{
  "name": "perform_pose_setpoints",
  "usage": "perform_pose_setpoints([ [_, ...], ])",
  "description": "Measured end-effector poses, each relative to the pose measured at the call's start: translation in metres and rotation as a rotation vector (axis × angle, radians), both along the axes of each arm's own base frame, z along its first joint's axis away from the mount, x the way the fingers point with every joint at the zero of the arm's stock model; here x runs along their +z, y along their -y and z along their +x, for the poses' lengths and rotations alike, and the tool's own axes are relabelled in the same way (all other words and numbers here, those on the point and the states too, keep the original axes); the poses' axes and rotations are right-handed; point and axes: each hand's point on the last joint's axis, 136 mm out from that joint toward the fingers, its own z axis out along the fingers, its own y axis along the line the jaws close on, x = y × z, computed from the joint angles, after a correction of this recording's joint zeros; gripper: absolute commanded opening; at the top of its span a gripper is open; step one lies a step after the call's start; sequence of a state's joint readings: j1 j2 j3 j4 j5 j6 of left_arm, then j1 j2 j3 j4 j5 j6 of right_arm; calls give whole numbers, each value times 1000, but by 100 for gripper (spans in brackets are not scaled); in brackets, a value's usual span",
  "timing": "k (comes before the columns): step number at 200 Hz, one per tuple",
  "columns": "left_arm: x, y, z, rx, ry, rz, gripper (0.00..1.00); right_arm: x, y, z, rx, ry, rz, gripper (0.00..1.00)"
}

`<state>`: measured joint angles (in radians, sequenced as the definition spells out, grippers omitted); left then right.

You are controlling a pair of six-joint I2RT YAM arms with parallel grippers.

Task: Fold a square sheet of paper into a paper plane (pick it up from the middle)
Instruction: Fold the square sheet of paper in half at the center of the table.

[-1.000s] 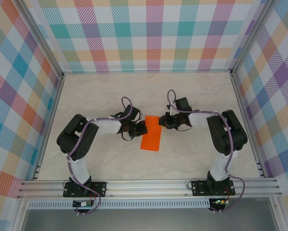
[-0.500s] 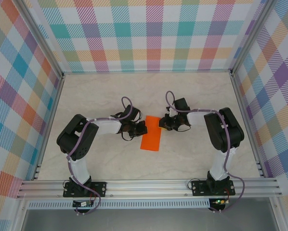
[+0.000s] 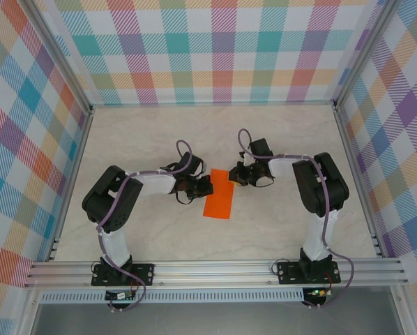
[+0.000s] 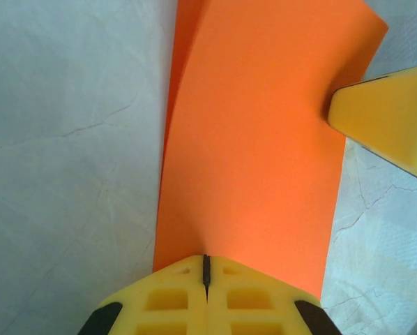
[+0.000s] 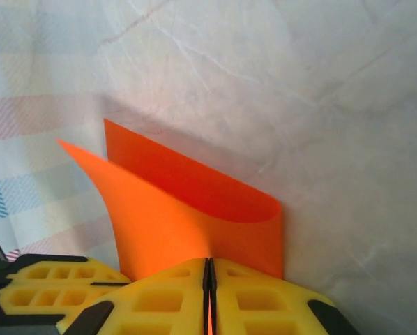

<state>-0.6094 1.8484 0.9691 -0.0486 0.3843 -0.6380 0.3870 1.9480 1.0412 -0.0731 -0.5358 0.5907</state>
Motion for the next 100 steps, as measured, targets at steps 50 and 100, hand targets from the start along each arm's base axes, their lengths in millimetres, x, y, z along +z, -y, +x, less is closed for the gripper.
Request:
perform_pose_setpoints([
  [50,0,0,0,-1,1,1,0,5,-1,3,1,-8,-3,13],
  [100,0,0,0,-2,2,1,0,28,-6,23,1,31,32,13],
])
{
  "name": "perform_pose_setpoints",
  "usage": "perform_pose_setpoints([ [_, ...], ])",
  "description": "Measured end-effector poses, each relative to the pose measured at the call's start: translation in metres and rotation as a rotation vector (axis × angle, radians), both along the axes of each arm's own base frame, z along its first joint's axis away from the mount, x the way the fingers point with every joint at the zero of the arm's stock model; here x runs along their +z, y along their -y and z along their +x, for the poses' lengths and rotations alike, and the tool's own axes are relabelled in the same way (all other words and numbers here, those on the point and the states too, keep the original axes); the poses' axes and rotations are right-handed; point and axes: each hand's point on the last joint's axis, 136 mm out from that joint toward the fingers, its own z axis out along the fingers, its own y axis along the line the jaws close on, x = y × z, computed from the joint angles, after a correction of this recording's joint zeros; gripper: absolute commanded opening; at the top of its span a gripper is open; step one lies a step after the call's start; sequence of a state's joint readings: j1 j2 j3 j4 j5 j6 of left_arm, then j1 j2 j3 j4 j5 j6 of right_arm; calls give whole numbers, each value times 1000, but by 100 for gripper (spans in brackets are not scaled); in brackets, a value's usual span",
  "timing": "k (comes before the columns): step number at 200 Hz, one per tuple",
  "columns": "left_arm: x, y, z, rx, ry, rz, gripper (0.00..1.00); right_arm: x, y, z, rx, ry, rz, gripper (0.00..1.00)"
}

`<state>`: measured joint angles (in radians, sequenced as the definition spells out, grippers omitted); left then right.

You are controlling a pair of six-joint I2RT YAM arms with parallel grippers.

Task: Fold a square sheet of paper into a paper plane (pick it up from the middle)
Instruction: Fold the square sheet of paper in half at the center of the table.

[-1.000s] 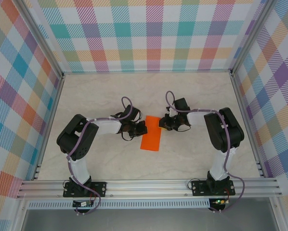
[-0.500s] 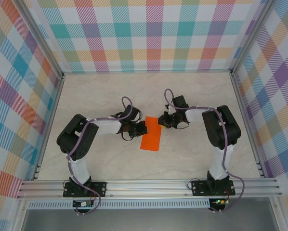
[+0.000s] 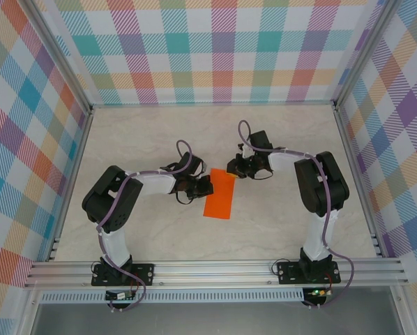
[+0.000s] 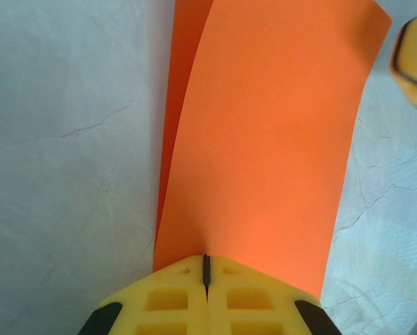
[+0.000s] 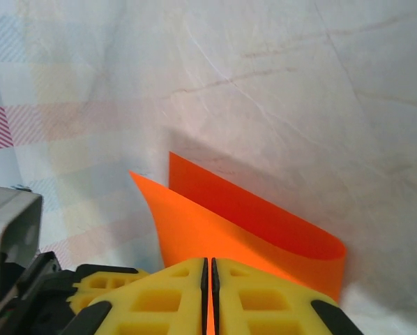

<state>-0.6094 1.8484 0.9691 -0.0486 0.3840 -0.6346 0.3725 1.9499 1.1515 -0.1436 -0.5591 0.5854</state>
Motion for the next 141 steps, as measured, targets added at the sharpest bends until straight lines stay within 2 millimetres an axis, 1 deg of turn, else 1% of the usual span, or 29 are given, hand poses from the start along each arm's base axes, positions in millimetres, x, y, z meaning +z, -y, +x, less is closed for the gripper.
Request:
perform_pose_setpoints([
  [13,0,0,0,0,0,0,0,-1,1,3,-5,1,-1,13],
  [25,0,0,0,0,0,0,0,-6,3,4,-9,-9,-6,13],
  [53,0,0,0,0,0,0,0,-28,7,0,-13,-61,-29,13],
  [114,0,0,0,0,0,0,0,-26,9,1,-14,-77,-27,13],
  [141,0,0,0,0,0,0,0,-16,9,8,-12,-75,-38,13],
])
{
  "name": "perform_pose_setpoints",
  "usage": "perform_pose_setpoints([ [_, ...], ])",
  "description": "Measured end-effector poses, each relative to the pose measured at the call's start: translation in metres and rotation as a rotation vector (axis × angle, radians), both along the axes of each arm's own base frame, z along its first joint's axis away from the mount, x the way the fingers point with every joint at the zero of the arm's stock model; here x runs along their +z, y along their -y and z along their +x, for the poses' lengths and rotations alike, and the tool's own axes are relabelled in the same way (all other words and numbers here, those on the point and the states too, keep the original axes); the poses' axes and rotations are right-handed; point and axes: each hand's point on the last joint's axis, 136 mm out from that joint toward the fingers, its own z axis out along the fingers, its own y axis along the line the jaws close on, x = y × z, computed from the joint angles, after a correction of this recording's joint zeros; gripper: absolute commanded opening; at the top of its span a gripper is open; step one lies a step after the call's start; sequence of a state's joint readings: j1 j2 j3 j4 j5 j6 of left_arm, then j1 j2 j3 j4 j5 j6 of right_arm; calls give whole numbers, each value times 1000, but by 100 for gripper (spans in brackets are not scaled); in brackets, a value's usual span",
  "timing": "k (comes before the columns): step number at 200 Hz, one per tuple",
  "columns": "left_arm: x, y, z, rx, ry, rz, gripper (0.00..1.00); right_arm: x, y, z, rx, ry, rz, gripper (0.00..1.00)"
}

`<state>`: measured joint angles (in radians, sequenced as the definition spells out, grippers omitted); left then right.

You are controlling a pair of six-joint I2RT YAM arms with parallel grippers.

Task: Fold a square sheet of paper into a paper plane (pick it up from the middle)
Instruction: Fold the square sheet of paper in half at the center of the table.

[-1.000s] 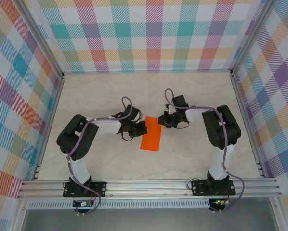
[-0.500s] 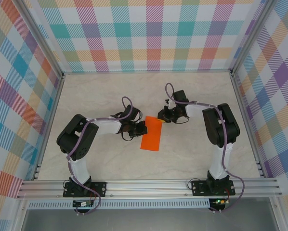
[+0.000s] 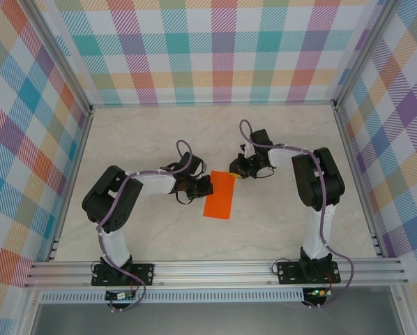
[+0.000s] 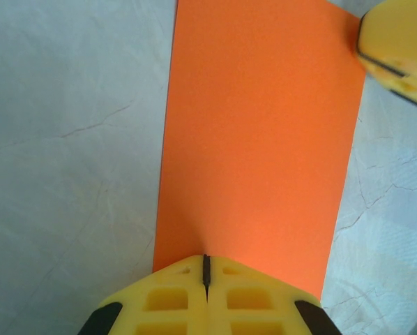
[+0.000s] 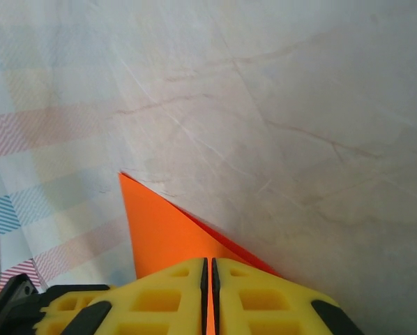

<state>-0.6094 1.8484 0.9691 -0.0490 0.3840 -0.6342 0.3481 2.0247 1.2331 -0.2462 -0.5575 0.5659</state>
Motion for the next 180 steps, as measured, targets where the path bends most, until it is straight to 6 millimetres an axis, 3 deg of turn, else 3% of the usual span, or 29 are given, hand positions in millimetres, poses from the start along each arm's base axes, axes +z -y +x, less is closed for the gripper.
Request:
perform_pose_setpoints([
  [30,0,0,0,0,0,0,0,7,-2,5,3,13,2,13],
  [67,0,0,0,0,0,0,0,3,1,1,1,-14,-13,13],
  [97,0,0,0,0,0,0,0,-14,5,-2,-8,-56,-48,12],
  [180,0,0,0,0,0,0,0,-9,6,2,-31,-144,-39,15],
])
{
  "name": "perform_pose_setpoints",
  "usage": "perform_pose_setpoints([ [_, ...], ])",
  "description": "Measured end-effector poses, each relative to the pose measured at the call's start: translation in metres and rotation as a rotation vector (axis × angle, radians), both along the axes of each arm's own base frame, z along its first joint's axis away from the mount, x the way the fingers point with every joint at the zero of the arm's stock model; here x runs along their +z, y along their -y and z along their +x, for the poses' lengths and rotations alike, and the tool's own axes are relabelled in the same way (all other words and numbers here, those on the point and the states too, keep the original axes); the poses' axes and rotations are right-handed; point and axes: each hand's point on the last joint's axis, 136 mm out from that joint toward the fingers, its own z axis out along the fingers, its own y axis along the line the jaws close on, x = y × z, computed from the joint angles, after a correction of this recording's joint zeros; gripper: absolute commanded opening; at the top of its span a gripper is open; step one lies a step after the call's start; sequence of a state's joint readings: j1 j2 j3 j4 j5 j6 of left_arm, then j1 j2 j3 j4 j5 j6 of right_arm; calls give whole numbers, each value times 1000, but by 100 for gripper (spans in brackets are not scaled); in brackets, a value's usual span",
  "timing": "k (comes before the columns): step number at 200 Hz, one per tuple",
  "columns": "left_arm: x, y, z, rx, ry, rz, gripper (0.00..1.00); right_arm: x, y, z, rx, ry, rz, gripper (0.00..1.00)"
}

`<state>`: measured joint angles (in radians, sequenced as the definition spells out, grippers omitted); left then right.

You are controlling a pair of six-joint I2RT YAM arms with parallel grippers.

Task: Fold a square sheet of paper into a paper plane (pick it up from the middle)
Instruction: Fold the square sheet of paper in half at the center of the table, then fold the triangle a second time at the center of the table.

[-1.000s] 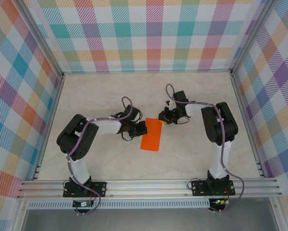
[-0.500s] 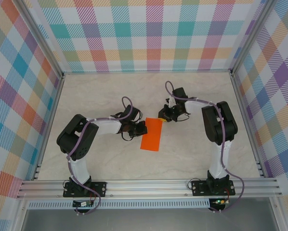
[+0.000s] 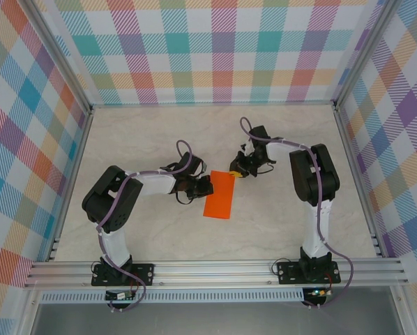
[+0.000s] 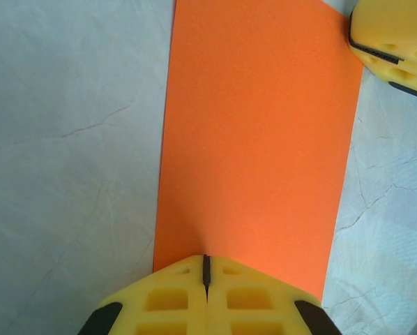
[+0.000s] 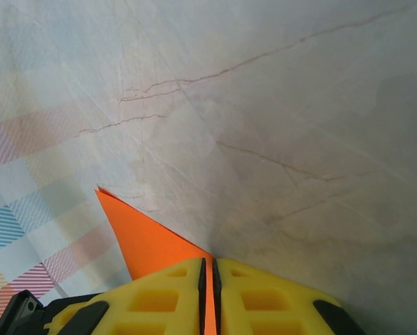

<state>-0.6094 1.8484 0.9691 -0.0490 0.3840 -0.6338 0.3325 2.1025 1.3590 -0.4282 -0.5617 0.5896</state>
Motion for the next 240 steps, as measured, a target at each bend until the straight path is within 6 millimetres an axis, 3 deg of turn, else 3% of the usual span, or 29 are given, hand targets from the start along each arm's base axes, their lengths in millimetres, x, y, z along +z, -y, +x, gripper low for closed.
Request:
perform_pose_setpoints([
  [70,0,0,0,0,0,0,0,20,7,4,-35,12,63,17],
  [107,0,0,0,1,0,0,0,52,7,-32,-25,86,106,17],
  [136,0,0,0,1,-1,0,0,66,-16,-79,50,132,127,17],
  [179,0,0,0,1,0,0,0,43,-35,-142,137,96,83,17],
  [240,0,0,0,0,0,-1,0,0,-40,-175,178,15,29,16],
])
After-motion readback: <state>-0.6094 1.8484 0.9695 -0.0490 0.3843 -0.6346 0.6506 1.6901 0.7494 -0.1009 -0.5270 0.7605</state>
